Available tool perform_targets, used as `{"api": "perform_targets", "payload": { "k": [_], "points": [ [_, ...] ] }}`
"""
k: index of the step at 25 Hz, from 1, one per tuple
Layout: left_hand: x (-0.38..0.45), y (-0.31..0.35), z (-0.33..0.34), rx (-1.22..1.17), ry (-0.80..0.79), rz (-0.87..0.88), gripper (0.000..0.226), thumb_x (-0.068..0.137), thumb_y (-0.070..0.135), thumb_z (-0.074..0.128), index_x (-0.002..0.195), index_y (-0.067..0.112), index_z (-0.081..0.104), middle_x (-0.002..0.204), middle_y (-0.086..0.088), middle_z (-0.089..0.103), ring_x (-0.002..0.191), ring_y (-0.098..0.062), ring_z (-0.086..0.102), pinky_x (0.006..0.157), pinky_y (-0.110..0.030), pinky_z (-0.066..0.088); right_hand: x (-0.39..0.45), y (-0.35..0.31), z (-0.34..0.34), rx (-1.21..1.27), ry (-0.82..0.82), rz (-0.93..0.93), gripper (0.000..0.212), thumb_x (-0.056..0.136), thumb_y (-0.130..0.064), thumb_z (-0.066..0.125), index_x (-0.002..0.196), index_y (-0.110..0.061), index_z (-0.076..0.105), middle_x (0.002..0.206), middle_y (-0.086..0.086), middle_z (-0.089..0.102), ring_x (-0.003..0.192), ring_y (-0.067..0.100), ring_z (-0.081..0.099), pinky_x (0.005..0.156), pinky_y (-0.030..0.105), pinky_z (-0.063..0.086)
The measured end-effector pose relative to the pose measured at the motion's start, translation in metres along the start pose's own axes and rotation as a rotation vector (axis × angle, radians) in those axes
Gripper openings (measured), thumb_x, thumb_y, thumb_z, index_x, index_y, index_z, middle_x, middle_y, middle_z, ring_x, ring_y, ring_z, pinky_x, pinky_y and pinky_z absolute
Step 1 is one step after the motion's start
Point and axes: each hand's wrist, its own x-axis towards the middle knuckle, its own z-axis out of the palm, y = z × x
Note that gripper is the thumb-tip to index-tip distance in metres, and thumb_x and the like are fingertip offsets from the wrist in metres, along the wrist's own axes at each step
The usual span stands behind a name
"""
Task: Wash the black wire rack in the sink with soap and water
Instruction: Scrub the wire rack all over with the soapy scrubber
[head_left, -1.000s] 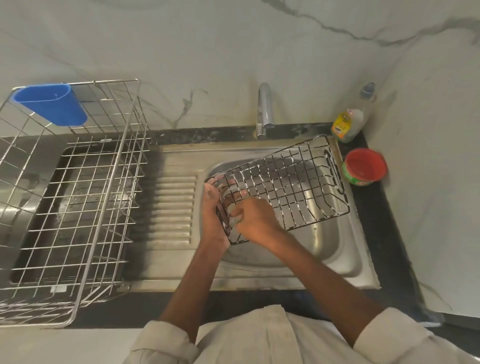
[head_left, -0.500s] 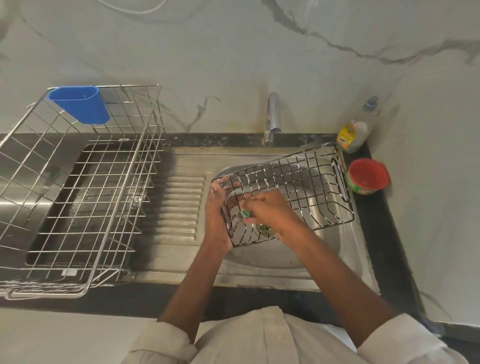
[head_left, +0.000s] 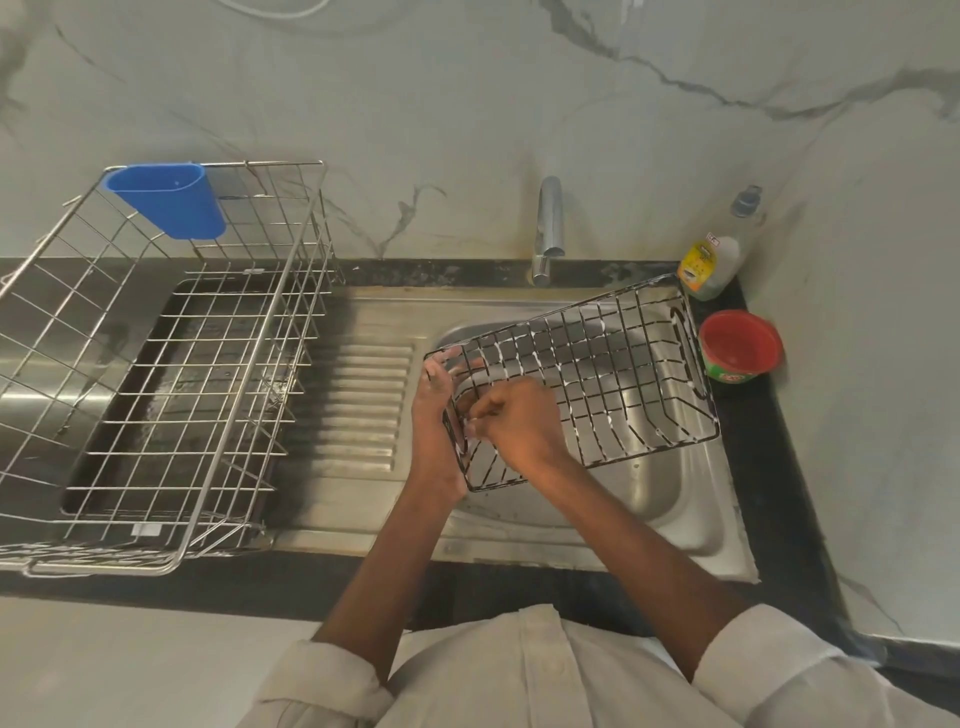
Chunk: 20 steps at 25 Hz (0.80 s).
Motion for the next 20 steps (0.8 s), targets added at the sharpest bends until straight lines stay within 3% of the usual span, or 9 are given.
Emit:
{"api": "perform_targets", "payload": {
  "k": [5,9,11,13,15,17,20],
  "points": [
    [-0.001,-0.001,-0.004,-0.108,-0.001,-0.023,0.072,0.1,0.071,0.05,0.15,0.019,0.056,0.146,-0.02,0.064,0.125,-0.043,0.067,0.094,-0.049,0.061,0.003,-0.002,0.004,0.037,-0.094,0.139,0.023,0.069,0.0,0.091,0.074,-0.02,0.081,0.09,-0.006,0.079,0.088,0.011,0.075,0.089,0.038,0.062],
    [-0.005,0.001,-0.004,-0.076,-0.02,-0.013,0.081,0.091,0.076,0.052,0.15,0.022,0.056,0.142,-0.02,0.067,0.13,-0.045,0.065,0.094,-0.054,0.059,0.0,-0.017,-0.003,0.124,0.043,0.106,0.021,0.078,-0.001,0.085,0.091,-0.017,0.08,0.091,-0.004,0.078,0.081,0.005,0.074,0.081,0.028,0.063],
    [-0.011,0.004,0.001,-0.032,-0.051,-0.011,0.089,0.086,0.079,0.053,0.152,0.019,0.054,0.119,-0.017,0.077,0.107,-0.033,0.077,0.079,-0.045,0.063,0.0,-0.026,-0.003,0.186,0.143,0.014,0.015,0.082,-0.006,0.084,0.093,-0.016,0.081,0.086,-0.007,0.078,0.075,0.003,0.074,0.076,0.024,0.063],
    [-0.014,0.003,0.004,-0.045,-0.071,0.001,0.095,0.086,0.076,0.05,0.153,0.009,0.051,0.08,-0.001,0.077,0.066,-0.012,0.073,0.052,-0.028,0.057,-0.002,-0.028,-0.001,0.035,0.158,-0.07,0.01,0.085,-0.008,0.082,0.091,-0.016,0.082,0.084,-0.007,0.078,0.071,0.001,0.072,0.075,0.02,0.06],
    [-0.016,0.003,0.003,-0.067,-0.069,0.009,0.098,0.08,0.082,0.059,0.149,0.012,0.057,0.084,-0.001,0.075,0.058,-0.009,0.066,0.044,-0.023,0.049,-0.007,-0.026,0.0,-0.162,0.14,-0.089,0.008,0.088,-0.013,0.08,0.093,-0.019,0.082,0.091,-0.006,0.079,0.074,0.002,0.069,0.071,0.014,0.055],
    [-0.018,0.008,0.007,-0.066,-0.103,-0.005,0.103,0.072,0.089,0.067,0.146,0.017,0.061,0.109,-0.012,0.073,0.079,-0.022,0.07,0.057,-0.031,0.054,-0.01,-0.028,-0.002,-0.308,0.138,-0.082,0.011,0.093,-0.018,0.075,0.103,-0.022,0.08,0.098,-0.004,0.078,0.079,0.008,0.068,0.067,0.015,0.048],
    [-0.021,0.004,0.008,-0.066,-0.094,-0.018,0.107,0.067,0.09,0.071,0.145,0.018,0.062,0.128,-0.021,0.071,0.115,-0.037,0.071,0.09,-0.045,0.062,-0.008,-0.036,-0.003,-0.395,0.154,-0.096,0.017,0.096,-0.018,0.072,0.111,-0.023,0.078,0.1,-0.001,0.078,0.079,0.013,0.067,0.067,0.023,0.05]
  ]
}}
